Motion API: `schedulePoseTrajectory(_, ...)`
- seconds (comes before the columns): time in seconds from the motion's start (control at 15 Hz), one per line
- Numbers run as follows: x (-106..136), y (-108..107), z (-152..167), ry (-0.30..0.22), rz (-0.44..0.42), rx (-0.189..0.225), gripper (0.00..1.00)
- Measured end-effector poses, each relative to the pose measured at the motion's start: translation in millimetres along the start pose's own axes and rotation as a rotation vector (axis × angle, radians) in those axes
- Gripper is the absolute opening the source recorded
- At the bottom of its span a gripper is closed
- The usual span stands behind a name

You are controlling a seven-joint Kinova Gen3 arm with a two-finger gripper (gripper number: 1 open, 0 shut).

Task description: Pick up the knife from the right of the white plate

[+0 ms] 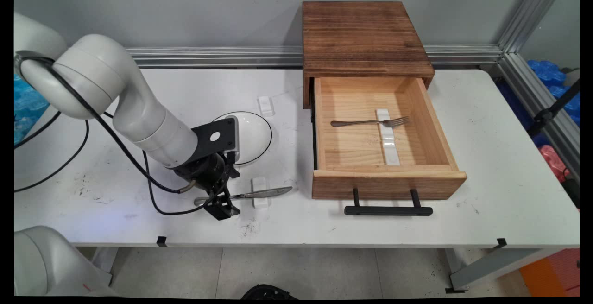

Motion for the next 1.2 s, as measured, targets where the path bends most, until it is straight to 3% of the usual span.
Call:
schedulePoseTrajectory(0.8,1,0,11,0.004,0.009,0.01,1.0)
schedulePoseTrajectory(0.87,1,0,12,0.005,0.009,0.011,0.0)
schedulePoseTrajectory(1.2,3,1,13,0.007,0.009,0.01,0.0)
